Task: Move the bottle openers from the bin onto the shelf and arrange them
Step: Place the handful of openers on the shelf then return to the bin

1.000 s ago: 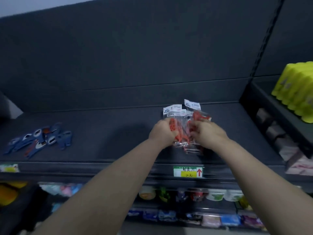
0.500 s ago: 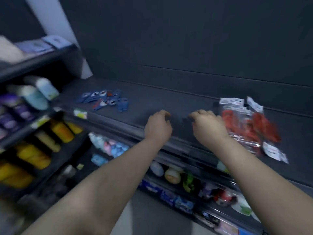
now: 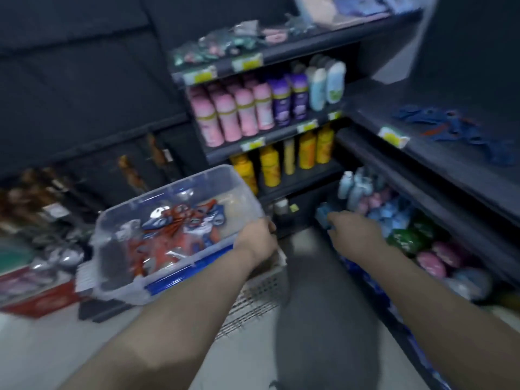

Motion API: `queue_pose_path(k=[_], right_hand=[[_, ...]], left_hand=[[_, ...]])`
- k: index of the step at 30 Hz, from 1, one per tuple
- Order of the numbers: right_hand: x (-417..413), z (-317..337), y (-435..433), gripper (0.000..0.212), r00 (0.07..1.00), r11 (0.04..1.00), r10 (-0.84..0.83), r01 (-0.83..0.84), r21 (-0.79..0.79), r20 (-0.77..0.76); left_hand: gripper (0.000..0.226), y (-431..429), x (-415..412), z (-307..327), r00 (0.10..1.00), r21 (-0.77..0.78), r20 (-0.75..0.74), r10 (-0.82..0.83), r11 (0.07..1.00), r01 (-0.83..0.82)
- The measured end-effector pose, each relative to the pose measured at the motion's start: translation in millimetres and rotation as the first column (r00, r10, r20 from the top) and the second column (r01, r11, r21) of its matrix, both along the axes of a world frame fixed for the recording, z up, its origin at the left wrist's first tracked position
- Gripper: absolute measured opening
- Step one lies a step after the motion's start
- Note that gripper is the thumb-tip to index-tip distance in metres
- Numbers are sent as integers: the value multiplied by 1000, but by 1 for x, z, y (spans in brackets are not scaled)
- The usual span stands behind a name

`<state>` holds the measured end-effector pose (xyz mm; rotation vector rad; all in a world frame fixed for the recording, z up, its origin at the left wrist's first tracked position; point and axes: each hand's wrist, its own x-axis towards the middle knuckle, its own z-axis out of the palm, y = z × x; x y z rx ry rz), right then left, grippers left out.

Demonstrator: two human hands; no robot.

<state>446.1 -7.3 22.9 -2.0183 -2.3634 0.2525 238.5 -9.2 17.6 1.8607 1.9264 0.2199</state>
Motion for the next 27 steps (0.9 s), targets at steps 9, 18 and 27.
queue_pose_path(k=[9, 18, 27], right_hand=[[-167, -7, 36, 34, 953, 955, 291, -295, -33, -87], [-231, -43, 103, 30, 943, 911, 308, -330, -247, -125], [-280, -86, 199, 40, 882, 779, 439, -468, -416, -171]], left_hand=[[33, -32, -172, -10, 840, 42, 93, 534, 841, -539], [34, -9, -230, -26, 760, -126, 28, 649, 757, -641], [38, 56, -237, -46, 712, -171, -47, 700, 697, -697]])
